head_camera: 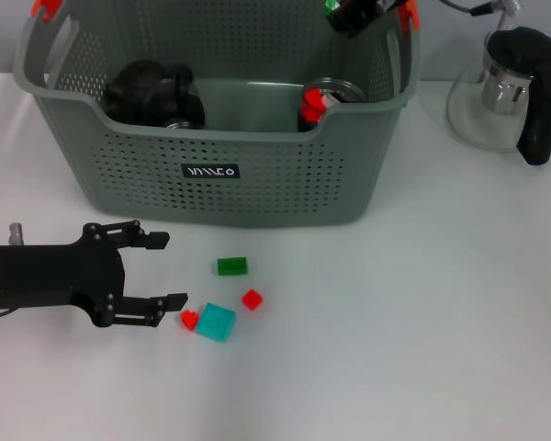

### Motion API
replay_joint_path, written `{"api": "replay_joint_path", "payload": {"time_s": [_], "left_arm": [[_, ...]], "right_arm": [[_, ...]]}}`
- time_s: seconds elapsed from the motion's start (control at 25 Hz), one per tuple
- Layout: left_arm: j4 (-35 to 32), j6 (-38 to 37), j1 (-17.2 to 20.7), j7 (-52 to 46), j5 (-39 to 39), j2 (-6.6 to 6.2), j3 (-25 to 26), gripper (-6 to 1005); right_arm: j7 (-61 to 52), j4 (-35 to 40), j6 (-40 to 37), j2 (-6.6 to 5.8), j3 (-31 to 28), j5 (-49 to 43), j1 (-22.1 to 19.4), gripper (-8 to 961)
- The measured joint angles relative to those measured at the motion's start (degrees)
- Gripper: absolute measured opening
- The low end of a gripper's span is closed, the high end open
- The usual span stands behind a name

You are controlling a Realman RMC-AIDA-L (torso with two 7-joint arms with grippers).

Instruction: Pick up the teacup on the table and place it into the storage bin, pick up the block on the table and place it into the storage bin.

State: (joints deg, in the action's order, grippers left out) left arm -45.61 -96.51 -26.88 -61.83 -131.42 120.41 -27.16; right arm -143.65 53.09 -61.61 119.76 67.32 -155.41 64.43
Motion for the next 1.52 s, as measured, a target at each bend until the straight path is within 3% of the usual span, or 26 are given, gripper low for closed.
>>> {"api": "replay_joint_path", "payload": {"time_s": [0.32, 0.64, 0.84, 0.96, 1.08, 1.28, 1.52], "left_arm": [[0.00, -0.03, -0.02, -0.04, -0.07, 0.00, 0.00, 846], [-0.07, -0.29, 0.28, -0.14, -0.15, 0.00, 0.11, 846], [-0.09, -0.40, 0.34, -0.14, -0.41, 0.00, 0.69, 846], [-0.09, -0.42, 0.40, -0.04, -0.46, -0.07, 0.71, 846], [-0.09, -0.43, 0.41, 0.13, -0.46, -0.08, 0.71, 847], [-0.09, -0.43, 0.43, 0.23, -0.49, -0.08, 0.70, 847], [-0.09, -0.52, 0.30, 0.26, -0.50, -0.09, 0.59, 847]], "right_arm": [[-0.37, -0.48, 1.18, 0.12, 2.38, -0.38, -0.54, 195], [-0.50, 2.67, 1.82, 0.27, 2.33, -0.32, -1.22, 388], [1.27, 15.02, -6.43, 0.51, 3.13, 7.18, -6.30, 596], [4.15, 26.86, -16.54, 0.43, 3.27, 17.29, -12.67, 729], [5.60, 32.08, -22.15, 0.41, 3.31, 21.56, -15.65, 865], [6.80, 38.21, -35.75, 0.46, 4.14, 25.49, -20.02, 932], [5.80, 34.60, -38.39, 0.58, 11.20, 25.52, -22.25, 945]]}}
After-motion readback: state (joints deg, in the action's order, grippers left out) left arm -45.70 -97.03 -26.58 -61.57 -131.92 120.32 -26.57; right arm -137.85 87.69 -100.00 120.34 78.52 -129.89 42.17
